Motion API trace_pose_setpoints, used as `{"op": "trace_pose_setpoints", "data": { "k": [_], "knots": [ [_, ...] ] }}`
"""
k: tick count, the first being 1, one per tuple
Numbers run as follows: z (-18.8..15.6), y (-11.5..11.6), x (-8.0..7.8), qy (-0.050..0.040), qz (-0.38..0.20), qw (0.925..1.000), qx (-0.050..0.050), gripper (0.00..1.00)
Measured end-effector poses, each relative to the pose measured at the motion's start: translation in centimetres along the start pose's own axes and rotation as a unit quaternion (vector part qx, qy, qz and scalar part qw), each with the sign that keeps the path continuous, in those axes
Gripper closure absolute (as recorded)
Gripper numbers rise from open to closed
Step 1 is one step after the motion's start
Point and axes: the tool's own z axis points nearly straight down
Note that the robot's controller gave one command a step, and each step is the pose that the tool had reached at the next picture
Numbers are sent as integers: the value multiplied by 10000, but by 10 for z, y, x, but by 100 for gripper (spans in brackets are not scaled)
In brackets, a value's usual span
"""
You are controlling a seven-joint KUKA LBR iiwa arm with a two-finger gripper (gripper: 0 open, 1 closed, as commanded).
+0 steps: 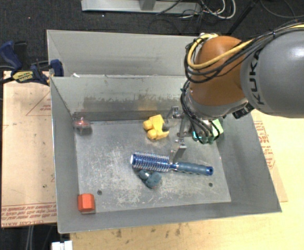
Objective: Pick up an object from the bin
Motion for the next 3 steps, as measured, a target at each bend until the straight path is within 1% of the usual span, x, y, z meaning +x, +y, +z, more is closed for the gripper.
{"op": "trace_pose_setpoints", "data": {
  "k": [1, 2, 3],
  "knots": [
    [102, 9, -11, -55, -23, 10000, -13, 0],
    [98, 9, -14, -107, -16, 9999, -17, 100],
    [-61, 7, -9, -84, -231, 9997, 0, 100]
  ]
}}
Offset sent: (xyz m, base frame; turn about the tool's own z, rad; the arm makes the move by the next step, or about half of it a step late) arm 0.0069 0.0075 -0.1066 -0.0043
